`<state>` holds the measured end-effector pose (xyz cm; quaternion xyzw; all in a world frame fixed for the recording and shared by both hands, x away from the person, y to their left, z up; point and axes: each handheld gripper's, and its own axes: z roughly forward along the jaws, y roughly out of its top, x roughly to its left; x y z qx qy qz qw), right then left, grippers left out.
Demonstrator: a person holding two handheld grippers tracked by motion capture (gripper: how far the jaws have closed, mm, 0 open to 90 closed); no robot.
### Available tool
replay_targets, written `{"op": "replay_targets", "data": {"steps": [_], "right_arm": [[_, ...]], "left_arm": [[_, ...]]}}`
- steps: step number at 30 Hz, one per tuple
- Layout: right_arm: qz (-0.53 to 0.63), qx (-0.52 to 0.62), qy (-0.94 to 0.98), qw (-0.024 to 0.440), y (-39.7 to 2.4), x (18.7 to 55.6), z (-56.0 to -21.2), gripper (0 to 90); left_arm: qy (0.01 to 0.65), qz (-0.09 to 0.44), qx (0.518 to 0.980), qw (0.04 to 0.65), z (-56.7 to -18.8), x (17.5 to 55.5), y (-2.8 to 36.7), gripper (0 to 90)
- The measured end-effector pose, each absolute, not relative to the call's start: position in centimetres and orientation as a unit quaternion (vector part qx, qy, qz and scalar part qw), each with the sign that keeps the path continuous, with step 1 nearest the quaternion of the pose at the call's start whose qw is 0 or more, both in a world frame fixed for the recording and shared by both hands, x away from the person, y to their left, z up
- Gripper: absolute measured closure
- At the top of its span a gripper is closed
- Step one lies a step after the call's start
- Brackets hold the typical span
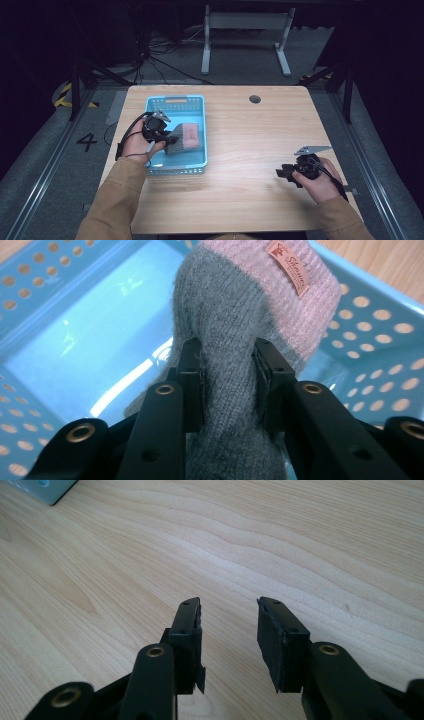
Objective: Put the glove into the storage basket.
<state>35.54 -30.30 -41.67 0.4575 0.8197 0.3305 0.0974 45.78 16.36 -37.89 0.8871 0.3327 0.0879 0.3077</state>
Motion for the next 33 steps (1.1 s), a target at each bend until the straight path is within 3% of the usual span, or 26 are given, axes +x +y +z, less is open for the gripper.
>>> {"op": "replay_targets", "data": {"steps": [19, 33], "right_arm": [[0.333, 0.452, 0.821, 0.103, -30.1, 35.5, -41.7, 60.3], [0.334, 0.451, 0.821, 0.106, -29.9, 35.6, -41.5, 59.8]], "left_arm": [[0.356, 0.045, 0.899, 0.251, -41.1, 48.0, 14.7, 68.6], [0.357, 0.047, 0.905, 0.229, -41.8, 48.7, 13.9, 66.6]]}}
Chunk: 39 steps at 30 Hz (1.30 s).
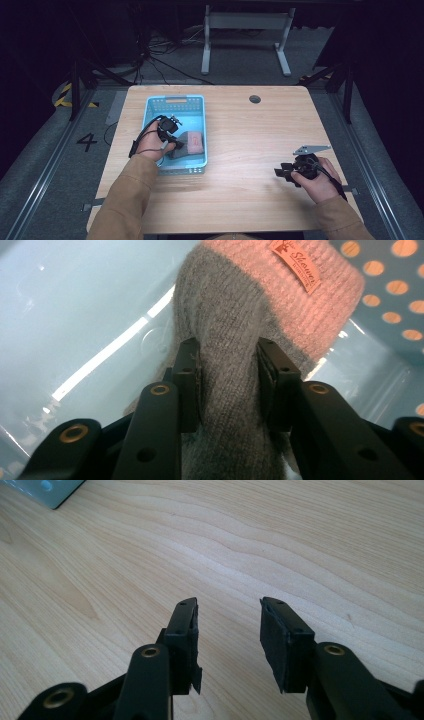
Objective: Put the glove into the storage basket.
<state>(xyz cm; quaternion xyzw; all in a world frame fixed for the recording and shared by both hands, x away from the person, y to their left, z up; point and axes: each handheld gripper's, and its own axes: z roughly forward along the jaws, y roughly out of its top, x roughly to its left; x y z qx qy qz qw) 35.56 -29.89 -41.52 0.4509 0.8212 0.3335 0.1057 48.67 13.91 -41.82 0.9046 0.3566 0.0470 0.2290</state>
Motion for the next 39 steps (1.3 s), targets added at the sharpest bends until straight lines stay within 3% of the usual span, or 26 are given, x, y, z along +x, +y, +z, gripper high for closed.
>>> {"op": "replay_targets", "data": {"steps": [3, 6, 11, 18, 28, 39], "right_arm": [[0.335, 0.451, 0.820, 0.107, -29.9, 35.5, -41.6, 59.8], [0.335, 0.449, 0.822, 0.105, -29.9, 35.5, -41.5, 59.8], [0.336, 0.446, 0.823, 0.106, -29.8, 35.6, -41.4, 59.6], [0.338, 0.438, 0.827, 0.103, -29.5, 36.1, -41.2, 59.2], [0.332, 0.428, 0.834, 0.105, -28.9, 37.0, -41.5, 56.8], [0.328, 0.427, 0.835, 0.108, -29.2, 37.2, -41.9, 55.2]], "left_arm": [[0.348, 0.056, 0.907, 0.228, -41.9, 48.6, 13.9, 62.7], [0.337, 0.080, 0.910, 0.228, -41.7, 48.4, 13.7, 51.4], [0.329, 0.102, 0.906, 0.246, -41.0, 48.1, 13.7, 45.9], [0.329, 0.107, 0.898, 0.273, -39.3, 46.7, 13.8, 45.8], [0.300, 0.084, 0.896, 0.316, -36.5, 41.8, 12.8, 44.3], [0.262, 0.054, 0.896, 0.355, -36.6, 36.8, 11.2, 41.0]]}}
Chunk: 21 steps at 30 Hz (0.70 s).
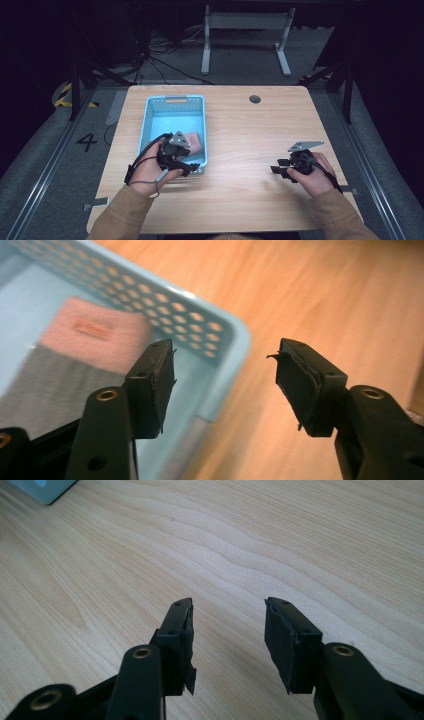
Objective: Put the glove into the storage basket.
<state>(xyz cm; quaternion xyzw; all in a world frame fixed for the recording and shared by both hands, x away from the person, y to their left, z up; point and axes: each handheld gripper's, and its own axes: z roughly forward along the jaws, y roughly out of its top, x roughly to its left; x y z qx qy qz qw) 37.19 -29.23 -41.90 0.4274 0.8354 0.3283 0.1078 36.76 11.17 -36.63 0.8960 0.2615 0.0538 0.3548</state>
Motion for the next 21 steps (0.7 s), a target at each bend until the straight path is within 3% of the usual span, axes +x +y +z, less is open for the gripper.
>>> {"op": "replay_targets", "data": {"steps": [13, 21], "right_arm": [[0.325, 0.427, 0.837, 0.111, -30.1, 37.1, -42.4, 53.3], [0.331, 0.438, 0.829, 0.106, -31.0, 37.6, -42.7, 53.4]], "left_arm": [[0.223, 0.008, 0.899, 0.376, -40.0, 32.5, 10.1, 34.8], [0.220, 0.017, 0.898, 0.380, -43.3, 31.7, 10.4, 33.9]]}}
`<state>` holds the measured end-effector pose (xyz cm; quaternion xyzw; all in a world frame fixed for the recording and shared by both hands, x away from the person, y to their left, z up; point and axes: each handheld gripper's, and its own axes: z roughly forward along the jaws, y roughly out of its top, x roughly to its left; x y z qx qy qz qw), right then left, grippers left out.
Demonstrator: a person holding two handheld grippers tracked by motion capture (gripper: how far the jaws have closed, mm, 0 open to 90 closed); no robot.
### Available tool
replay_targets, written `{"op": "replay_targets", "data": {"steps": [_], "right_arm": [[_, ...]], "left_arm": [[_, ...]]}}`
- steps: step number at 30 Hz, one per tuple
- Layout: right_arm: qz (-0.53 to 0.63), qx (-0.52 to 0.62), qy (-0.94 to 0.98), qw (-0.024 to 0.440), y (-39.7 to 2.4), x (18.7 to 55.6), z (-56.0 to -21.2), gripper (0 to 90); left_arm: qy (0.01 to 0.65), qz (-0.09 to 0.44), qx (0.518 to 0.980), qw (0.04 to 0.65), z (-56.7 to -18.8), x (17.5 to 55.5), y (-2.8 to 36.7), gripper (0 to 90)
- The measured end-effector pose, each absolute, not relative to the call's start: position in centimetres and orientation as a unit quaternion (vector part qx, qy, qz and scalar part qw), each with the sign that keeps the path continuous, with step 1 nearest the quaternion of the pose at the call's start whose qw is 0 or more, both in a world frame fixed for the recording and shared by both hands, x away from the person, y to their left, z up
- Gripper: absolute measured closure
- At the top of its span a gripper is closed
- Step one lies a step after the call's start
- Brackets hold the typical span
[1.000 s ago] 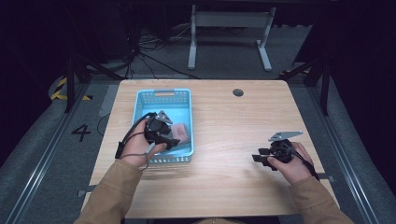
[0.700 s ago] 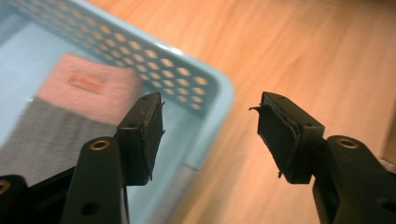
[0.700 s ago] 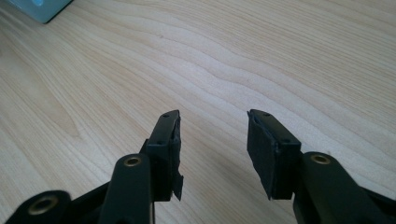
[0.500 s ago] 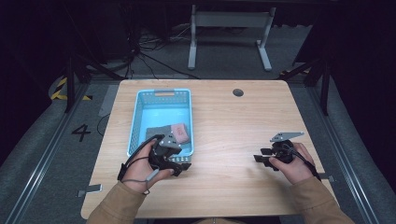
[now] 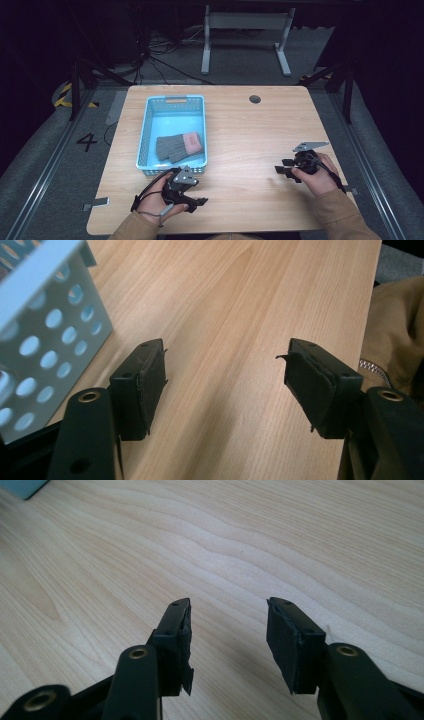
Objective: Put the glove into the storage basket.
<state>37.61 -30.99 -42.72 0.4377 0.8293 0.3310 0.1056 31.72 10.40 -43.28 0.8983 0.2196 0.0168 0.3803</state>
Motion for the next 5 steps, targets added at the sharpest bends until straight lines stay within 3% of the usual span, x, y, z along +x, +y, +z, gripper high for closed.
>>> {"op": "replay_targets", "data": {"steps": [5], "right_arm": [[0.331, 0.437, 0.830, 0.109, -30.97, 37.94, -42.86, 52.9]], "left_arm": [[0.246, 0.025, 0.895, 0.372, -43.84, 31.58, 10.95, 34.4]]}}
